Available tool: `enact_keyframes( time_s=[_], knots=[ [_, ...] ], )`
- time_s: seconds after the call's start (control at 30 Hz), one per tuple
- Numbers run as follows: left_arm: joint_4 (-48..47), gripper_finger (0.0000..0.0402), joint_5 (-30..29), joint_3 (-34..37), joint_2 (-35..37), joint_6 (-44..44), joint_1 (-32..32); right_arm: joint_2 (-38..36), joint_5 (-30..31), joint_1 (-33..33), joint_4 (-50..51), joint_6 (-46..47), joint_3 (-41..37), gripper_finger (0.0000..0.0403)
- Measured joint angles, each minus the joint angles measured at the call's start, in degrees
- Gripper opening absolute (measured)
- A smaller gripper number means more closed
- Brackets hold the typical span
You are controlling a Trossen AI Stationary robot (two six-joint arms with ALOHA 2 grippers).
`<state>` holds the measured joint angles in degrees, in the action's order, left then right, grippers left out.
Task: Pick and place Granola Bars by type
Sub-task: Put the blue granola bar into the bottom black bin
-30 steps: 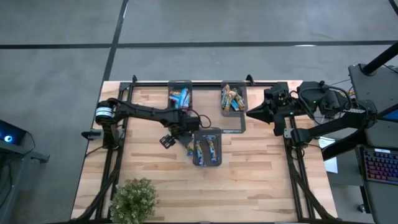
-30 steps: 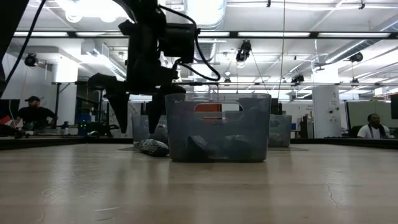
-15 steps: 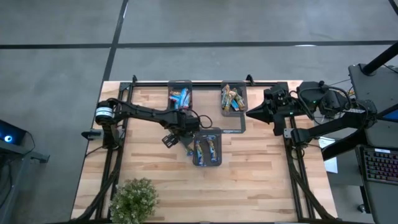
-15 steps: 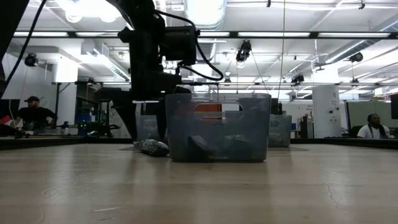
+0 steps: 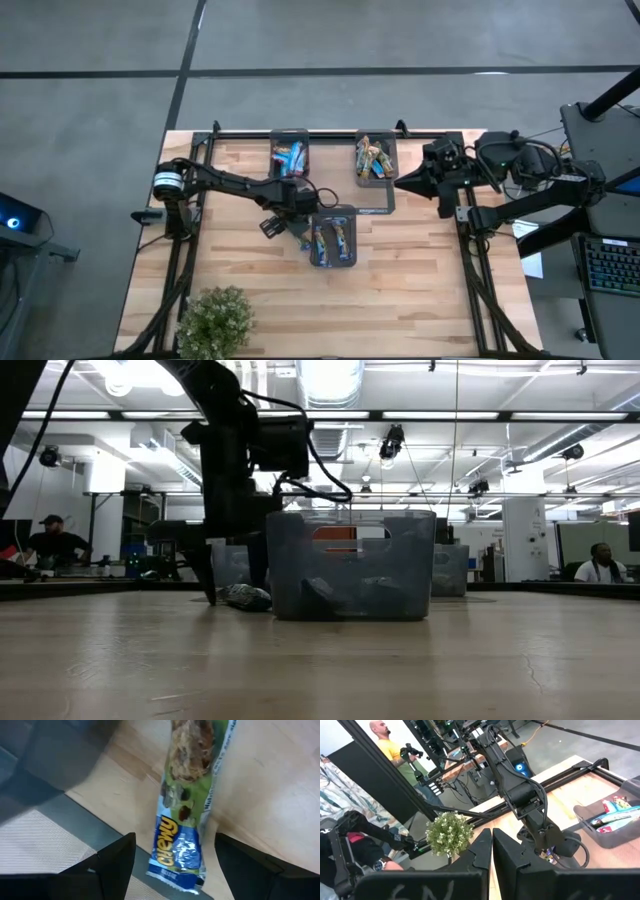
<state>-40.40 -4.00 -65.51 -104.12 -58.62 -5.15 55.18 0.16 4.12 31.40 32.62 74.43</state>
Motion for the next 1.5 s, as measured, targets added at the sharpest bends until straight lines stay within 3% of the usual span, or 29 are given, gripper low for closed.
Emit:
enact_keyframes(
  time_s=[0.97, 1.5],
  knots=[
    [-2.2, 0.0257, 4.5, 0.6, 0.0, 0.9, -0.1, 0.4, 0.0, 0.0, 0.0, 0.4, 0.0, 0.0008],
    [-3.6, 0.0227, 4.9, 0.3, 0.0, 3.0, -0.1, 0.4, 0.0, 0.0, 0.0, 0.4, 0.0, 0.0008]
  ],
)
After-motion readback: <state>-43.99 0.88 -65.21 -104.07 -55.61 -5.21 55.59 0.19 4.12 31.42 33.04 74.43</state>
